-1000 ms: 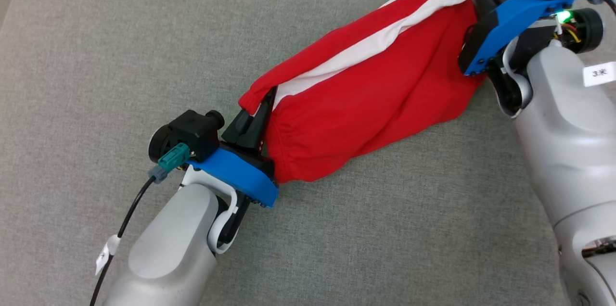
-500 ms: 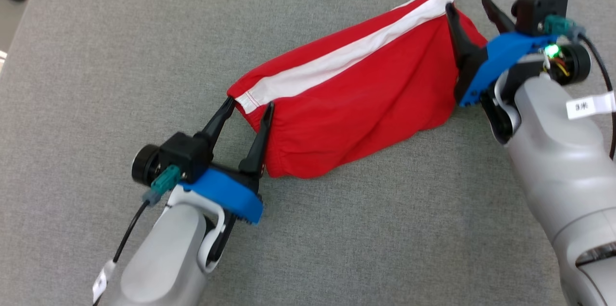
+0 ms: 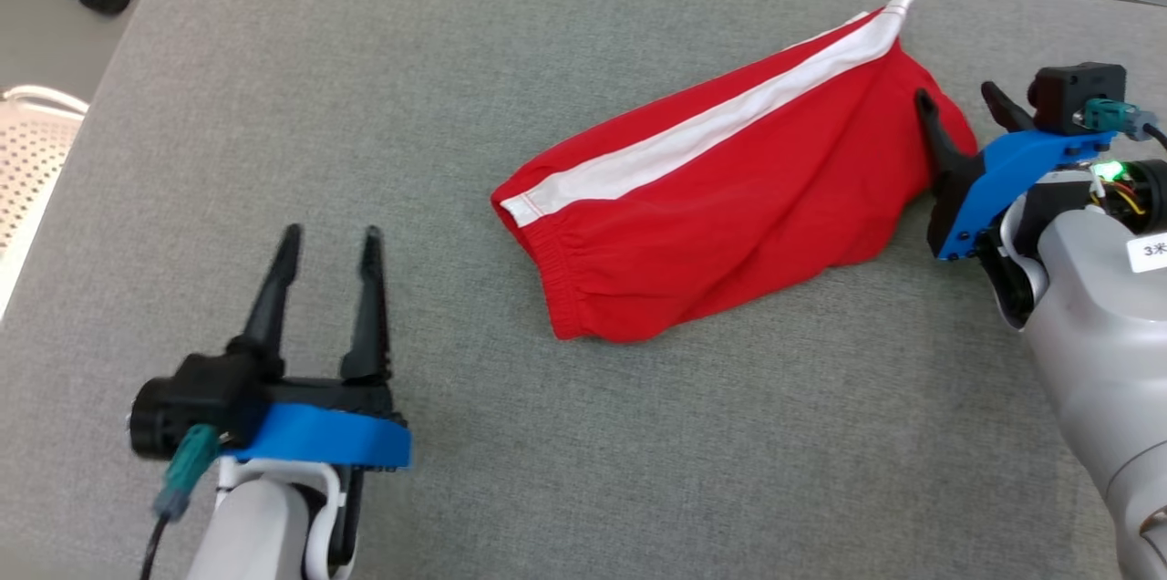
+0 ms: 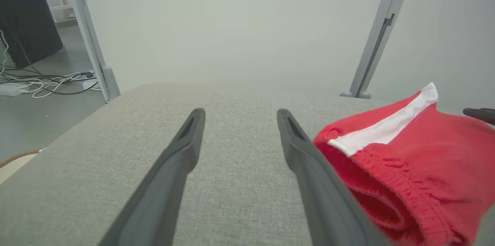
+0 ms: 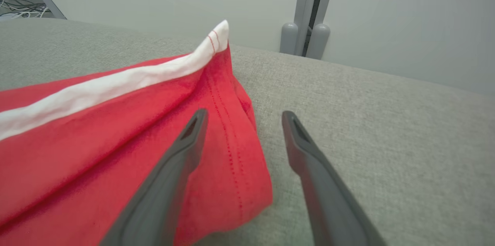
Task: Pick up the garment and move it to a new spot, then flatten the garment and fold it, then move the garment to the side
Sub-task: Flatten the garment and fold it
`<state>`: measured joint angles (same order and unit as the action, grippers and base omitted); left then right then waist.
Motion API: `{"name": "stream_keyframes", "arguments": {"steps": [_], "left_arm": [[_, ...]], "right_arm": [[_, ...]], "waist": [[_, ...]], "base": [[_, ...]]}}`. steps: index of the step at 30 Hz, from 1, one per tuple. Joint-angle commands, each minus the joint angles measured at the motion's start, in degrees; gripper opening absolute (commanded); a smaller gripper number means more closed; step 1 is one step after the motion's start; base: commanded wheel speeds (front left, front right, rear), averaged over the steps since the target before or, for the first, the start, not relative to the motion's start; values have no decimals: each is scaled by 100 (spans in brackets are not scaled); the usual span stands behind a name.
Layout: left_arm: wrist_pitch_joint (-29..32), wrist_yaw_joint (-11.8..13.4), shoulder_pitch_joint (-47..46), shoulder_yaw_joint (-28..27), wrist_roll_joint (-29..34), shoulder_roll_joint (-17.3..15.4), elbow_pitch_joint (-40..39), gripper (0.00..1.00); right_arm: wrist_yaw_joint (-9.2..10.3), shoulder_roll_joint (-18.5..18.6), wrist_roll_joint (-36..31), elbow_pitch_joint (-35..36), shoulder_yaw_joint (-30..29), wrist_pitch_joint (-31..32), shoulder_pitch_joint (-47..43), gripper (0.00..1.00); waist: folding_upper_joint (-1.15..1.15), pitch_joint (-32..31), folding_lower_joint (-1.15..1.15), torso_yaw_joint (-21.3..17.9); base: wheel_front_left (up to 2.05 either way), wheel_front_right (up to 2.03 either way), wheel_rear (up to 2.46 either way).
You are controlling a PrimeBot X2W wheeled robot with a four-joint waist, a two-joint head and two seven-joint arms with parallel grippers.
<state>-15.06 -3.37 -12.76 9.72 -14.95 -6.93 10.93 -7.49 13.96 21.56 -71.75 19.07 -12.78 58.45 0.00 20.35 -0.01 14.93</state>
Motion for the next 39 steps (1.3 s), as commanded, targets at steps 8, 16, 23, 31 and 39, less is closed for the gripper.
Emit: {"name": "stream_keyframes", "arguments": {"steps": [8,16,23,31,39], "left_arm": [[-15,69,513,-727,545,321,-555,100],[-15,-51,631,-811,816,399,-378,100],[-15,-103,649,-762,945,406,-252,100],[-15,-159,891,-918,1088,406,-172,100],[-15,-209,1124,-1143,1192,405,-212,100]], "right_arm": [[-1,137,73,-160,16,205,-146,100],[-1,18,267,-207,31,527,-315,0],[0,-3,654,30,71,302,-496,0],[-1,109,1287,645,276,-9,-1244,0],[-1,582,2125,1586,146,-213,-2515,0]], "waist": [[0,69,1,176],[0,-16,1,176],[0,-272,1,-53],[0,-755,1,-596],[0,-999,1,-1000]], "base": [[0,0,0],[0,0,0],[0,0,0],[0,0,0],[0,0,0]]}}
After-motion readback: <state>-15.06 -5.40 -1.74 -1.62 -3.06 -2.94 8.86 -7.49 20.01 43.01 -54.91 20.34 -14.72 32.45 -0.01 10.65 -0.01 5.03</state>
